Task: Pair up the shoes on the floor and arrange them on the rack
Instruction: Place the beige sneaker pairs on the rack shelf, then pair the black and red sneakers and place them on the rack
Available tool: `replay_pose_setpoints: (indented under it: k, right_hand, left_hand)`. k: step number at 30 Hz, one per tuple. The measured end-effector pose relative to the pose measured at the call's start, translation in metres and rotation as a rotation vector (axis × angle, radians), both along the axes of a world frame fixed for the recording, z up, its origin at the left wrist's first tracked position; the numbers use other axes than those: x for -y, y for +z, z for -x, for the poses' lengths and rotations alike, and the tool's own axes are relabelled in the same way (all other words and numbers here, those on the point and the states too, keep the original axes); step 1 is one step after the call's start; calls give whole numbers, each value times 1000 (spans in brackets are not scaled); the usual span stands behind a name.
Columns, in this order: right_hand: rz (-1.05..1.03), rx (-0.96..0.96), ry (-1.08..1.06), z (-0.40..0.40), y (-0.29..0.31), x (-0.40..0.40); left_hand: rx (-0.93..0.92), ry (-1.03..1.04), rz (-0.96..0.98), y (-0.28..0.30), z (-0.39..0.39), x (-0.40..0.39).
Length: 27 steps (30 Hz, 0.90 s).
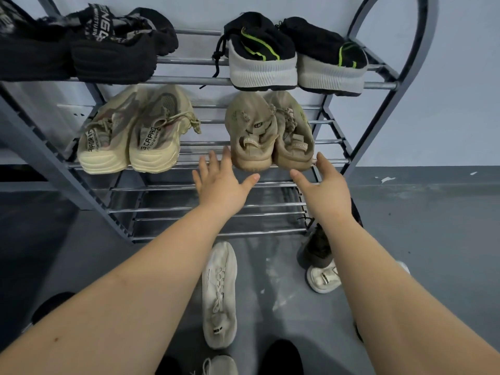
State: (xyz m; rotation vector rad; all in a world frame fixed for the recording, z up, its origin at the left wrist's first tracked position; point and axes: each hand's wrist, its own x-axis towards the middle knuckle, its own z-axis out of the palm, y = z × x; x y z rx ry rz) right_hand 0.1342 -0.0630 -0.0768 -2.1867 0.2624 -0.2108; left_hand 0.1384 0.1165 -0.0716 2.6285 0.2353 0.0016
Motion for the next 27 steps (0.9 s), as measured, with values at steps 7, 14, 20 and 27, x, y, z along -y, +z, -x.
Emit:
replay_pose_setpoints:
  k: [7, 14, 20, 27]
  right_hand:
    - [502, -130, 230, 49, 18, 14]
    - [792, -341, 454, 114, 3, 24]
    - [897, -442, 496, 166, -11, 41]
    - [1028, -495, 478, 189, -29, 75]
  left_hand:
    - [4, -322, -215, 10, 50, -4]
    - [-80, -600, -405, -1, 105, -2]
    - [-167, -680, -482, -23, 153, 9]
    - [-222, -673, -476, -36, 173, 34]
